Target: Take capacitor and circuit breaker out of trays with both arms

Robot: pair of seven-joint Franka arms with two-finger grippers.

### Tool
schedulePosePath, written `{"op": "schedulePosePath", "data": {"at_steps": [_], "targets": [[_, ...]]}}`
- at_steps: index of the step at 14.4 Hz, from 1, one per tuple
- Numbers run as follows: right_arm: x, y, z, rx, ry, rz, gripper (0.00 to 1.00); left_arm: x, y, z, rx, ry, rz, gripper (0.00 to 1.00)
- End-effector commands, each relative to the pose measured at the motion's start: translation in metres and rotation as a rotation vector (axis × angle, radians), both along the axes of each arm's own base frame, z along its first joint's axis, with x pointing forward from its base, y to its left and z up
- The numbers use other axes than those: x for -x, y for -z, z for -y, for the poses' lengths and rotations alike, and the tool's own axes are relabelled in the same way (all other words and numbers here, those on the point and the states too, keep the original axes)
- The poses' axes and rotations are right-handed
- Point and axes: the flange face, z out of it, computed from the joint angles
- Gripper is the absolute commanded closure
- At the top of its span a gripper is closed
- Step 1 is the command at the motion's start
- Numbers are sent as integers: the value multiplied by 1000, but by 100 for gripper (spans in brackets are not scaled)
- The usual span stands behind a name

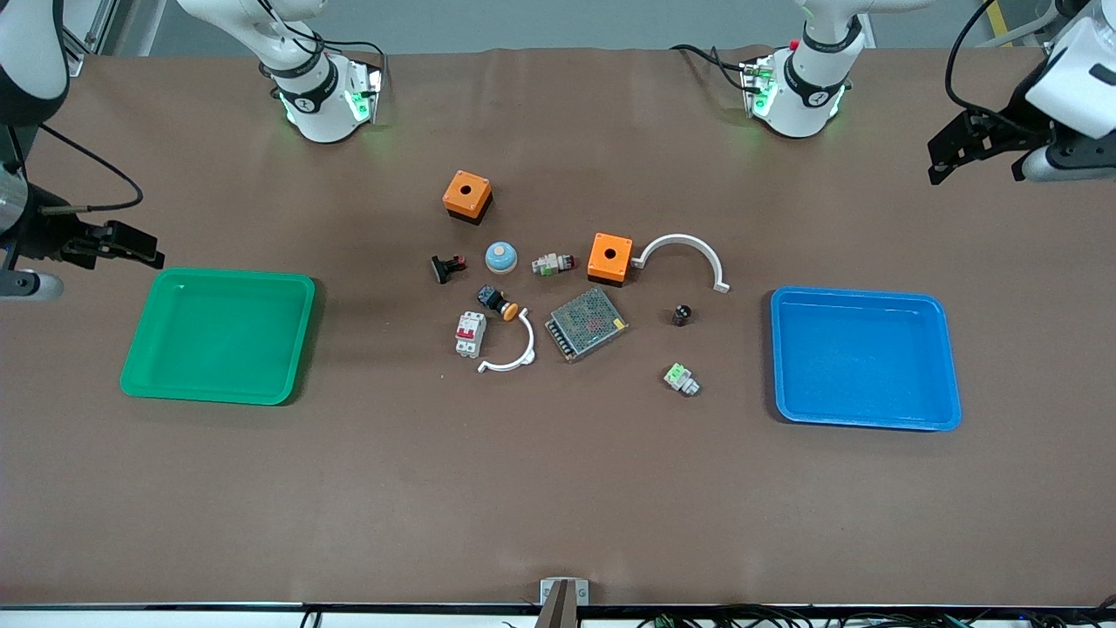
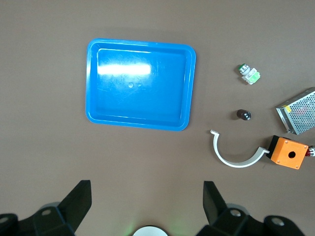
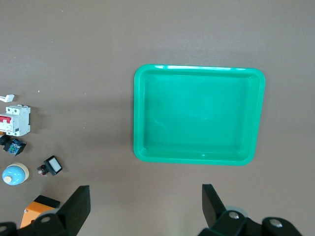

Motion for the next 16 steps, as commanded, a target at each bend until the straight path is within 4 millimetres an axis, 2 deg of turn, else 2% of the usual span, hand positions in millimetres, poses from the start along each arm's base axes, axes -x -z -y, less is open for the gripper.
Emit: {"op": "schedulePosePath", "data": {"at_steps": [1,6,12,16], "targets": [[22,-13,1,-4,6,16,0,1,1,-3,18,18,17,0],[34,-35,2,4,3,49,0,0,0,1,18,31,21,0],[34,-38,2,5,3,63,0,1,4,8,14,44,9,0],[32,-41,3,7,-4,84,0,3,0,8,13,41,11,0]]}}
